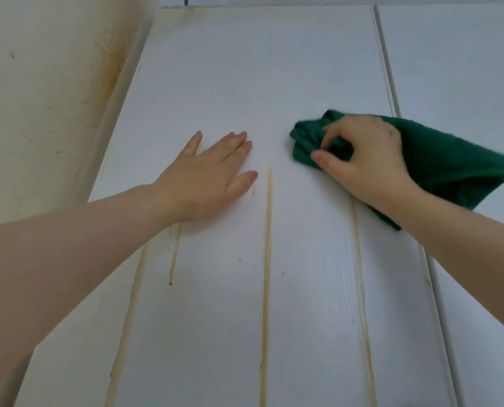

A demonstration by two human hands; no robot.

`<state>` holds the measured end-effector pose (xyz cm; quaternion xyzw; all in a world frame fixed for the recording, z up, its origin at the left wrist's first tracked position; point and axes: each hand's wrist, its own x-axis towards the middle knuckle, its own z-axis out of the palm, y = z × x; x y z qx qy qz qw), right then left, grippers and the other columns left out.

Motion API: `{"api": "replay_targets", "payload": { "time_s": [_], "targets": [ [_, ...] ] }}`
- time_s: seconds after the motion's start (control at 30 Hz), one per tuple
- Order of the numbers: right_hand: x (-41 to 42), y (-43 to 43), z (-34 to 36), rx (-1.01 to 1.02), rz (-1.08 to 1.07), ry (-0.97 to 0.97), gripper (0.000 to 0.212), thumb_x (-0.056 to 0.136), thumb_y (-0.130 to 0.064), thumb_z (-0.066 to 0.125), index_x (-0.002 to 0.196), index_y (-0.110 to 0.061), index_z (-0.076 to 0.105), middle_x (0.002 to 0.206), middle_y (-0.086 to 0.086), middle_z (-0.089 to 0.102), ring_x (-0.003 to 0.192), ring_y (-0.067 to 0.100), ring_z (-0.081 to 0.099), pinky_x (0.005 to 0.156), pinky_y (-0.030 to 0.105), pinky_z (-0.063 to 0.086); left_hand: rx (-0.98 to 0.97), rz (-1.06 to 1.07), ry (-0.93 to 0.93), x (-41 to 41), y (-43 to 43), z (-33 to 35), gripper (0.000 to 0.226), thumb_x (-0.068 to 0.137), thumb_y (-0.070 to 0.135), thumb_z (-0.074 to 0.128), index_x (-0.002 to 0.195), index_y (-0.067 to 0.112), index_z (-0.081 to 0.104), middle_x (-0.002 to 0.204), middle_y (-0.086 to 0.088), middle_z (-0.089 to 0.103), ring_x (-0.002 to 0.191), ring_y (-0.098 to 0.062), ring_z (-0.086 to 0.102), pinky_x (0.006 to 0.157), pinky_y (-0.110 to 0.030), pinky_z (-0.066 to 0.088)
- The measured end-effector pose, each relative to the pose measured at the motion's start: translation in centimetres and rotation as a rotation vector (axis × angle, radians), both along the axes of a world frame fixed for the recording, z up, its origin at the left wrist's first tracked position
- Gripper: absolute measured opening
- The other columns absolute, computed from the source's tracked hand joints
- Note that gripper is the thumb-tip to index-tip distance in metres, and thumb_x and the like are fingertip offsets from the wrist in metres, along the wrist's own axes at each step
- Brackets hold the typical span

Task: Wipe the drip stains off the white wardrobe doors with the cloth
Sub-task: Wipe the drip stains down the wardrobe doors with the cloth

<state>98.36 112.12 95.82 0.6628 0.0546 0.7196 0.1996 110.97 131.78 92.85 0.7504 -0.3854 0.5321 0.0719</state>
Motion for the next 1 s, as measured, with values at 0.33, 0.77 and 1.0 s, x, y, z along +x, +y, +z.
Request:
{"api": "replay_targets", "payload": {
  "time_s": [0.33,0.77,1.0],
  "targets": [
    [0.1,0.3,-0.6,0.036,-0.001,-0.062,0.010,0.085,-0.033,0.061,0.082,-0.025,0.055,0.091,-0.001,0.054,0.102,0.028,0.049,0.089,0.033,0.027,-0.036,-0.035,-0.008,0.4,-0.5,-0.6,0.061,0.097,0.045,0.008,0.149,0.019,-0.009,0.156,0.008,-0.015,0.142,-0.002,-0.015,0.115,-0.036,-0.014],
    [-0.8,-0.9,-5.6,-0.110,0.053,0.058,0.030,0.081,-0.034,0.056,0.104,-0.019,0.069,0.087,-0.011,0.051,0.091,0.019,0.047,0.083,0.026,0.021,-0.092,-0.058,-0.003,0.5,-1.4,-0.8,0.063,0.096,0.045,0.011,0.150,0.016,-0.007,0.157,0.006,-0.015,0.142,-0.004,-0.015,0.115,-0.036,-0.013],
    [-2.8,-1.3,0.0,0.142,-0.008,-0.012,0.025,0.083,-0.030,0.062,0.106,-0.019,0.067,0.103,0.005,0.063,0.105,0.031,0.052,0.099,0.045,0.035,-0.099,-0.049,0.002,0.1,-1.1,-0.6,0.064,0.095,0.046,0.008,0.150,0.016,-0.007,0.157,0.006,-0.014,0.142,-0.004,-0.015,0.115,-0.037,-0.015]
  ]
}}
